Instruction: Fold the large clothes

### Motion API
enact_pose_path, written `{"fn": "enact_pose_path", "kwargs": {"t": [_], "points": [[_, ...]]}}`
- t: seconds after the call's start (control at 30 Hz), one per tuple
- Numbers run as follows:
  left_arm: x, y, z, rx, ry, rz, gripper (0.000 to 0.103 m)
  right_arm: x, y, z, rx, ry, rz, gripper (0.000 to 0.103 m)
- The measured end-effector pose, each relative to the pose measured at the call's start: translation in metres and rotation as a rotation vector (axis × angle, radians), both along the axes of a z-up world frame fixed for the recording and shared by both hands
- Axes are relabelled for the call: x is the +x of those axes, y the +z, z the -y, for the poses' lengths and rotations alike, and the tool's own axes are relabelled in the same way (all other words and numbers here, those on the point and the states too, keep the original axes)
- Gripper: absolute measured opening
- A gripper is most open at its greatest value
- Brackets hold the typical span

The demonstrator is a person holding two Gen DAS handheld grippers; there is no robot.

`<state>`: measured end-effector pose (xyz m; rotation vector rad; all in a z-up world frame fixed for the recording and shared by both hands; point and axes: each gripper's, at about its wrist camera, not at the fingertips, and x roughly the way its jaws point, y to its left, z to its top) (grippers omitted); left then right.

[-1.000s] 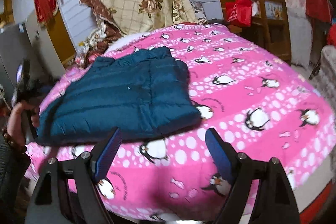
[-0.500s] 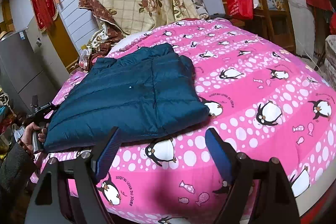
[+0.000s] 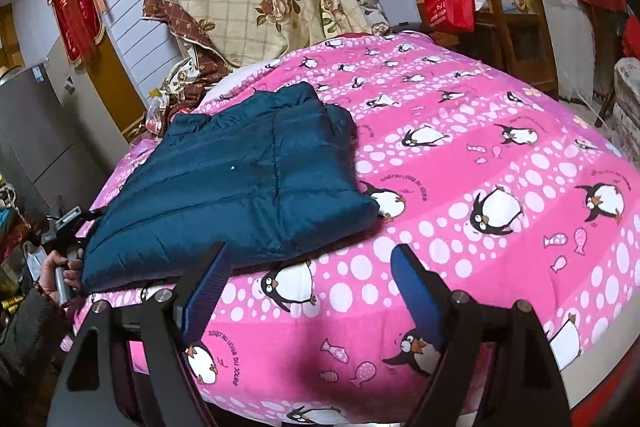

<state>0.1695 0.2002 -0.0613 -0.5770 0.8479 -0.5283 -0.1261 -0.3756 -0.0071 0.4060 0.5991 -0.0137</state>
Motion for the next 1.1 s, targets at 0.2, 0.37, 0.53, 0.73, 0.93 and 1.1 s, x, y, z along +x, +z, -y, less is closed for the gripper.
{"fn": "enact_pose_path", "kwargs": {"t": [0.2, 0.37, 0.53, 0.73, 0.93, 1.1], "points": [[0.028, -0.011, -0.007, -0.096, 0.036, -0.041, 0.055, 0.004, -0.001, -0.001, 0.002, -0.004, -0.011, 0.085], [0.023, -0.009, -0.001, -0.023, 0.064, -0.03, 0.037, 0.009, 0.006, -0.002, -0.059, -0.045, 0.023, 0.085], [0.01, -0.007, 0.0, 0.037, 0.11, 0.005, 0.008, 0.059, 0.032, 0.023, -0.057, -0.201, 0.012, 0.085], [0.009, -0.004, 0.008, 0.12, 0.122, 0.025, 0.007, 0.173, 0.037, 0.015, -0.046, -0.142, -0.088, 0.085], [0.013, 0.005, 0.027, 0.253, 0.126, 0.039, 0.019, 0.241, 0.008, -0.021, -0.265, -0.044, -0.2, 0.088], [0.019, 0.002, 0.03, 0.271, 0.133, 0.027, 0.029, 0.243, -0.013, 0.021, -0.264, -0.133, -0.249, 0.103]]}}
